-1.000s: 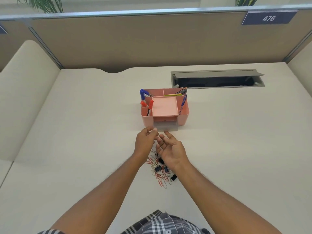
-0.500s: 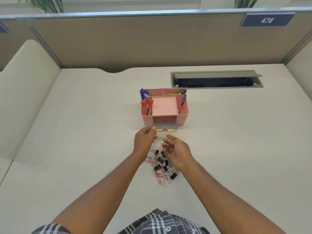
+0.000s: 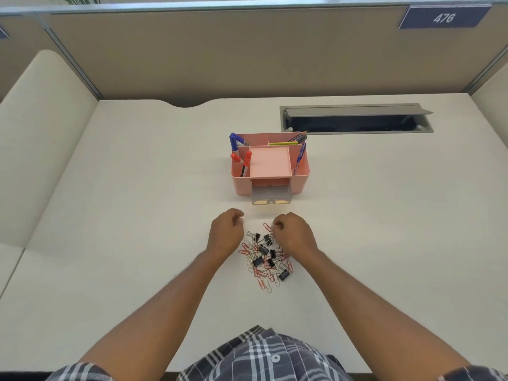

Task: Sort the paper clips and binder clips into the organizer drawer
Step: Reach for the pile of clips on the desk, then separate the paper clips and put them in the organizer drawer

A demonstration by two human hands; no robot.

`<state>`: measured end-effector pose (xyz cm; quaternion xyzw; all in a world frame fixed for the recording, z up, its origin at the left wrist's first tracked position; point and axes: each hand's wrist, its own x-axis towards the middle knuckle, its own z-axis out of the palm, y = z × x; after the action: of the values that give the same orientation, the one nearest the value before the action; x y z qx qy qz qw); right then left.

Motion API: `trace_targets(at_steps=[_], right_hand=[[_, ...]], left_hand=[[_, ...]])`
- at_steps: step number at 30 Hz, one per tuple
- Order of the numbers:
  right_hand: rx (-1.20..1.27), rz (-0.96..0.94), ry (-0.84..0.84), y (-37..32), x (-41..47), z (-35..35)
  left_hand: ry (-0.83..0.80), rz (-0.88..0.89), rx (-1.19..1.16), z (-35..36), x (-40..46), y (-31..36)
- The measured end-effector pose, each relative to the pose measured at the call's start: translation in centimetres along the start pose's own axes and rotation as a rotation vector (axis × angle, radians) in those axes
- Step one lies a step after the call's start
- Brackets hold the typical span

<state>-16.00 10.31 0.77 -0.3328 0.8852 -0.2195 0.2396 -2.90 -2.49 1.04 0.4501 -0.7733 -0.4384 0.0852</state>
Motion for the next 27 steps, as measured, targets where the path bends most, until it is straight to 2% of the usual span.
trace_targets(at_steps=[3, 8, 14, 20, 24, 27], right_hand=[[-0.124, -0.057, 0.033, -1.0, 0.3, 1.1], [-0.164, -0.106, -0.001, -1.5, 0.5, 1.6], [-0.047, -0.093, -0.062, -0.1, 0.7, 0.3], [0.184, 0.040, -0.048, 2.1, 0.3, -0.9], [0.188, 0.074, -0.056, 3.7, -0.2, -1.5], [0.126, 0.027, -0.103, 3.9, -0.6, -1.7]], left_hand=[[-0.061, 0.095, 0.245, -0.3, -0.6, -1.5], [-0.162, 0.180, 0.414, -0.3, -1.3, -2.3], [-0.209, 0.301, 0.487, -0.1, -1.6, -2.8], [-0.170, 0.343, 0.452, 0.2, -1.8, -2.9], [-0.157, 0.360, 0.433, 0.3, -1.9, -2.9], [-0.172, 0.366, 0.445, 0.4, -2.0, -2.8]])
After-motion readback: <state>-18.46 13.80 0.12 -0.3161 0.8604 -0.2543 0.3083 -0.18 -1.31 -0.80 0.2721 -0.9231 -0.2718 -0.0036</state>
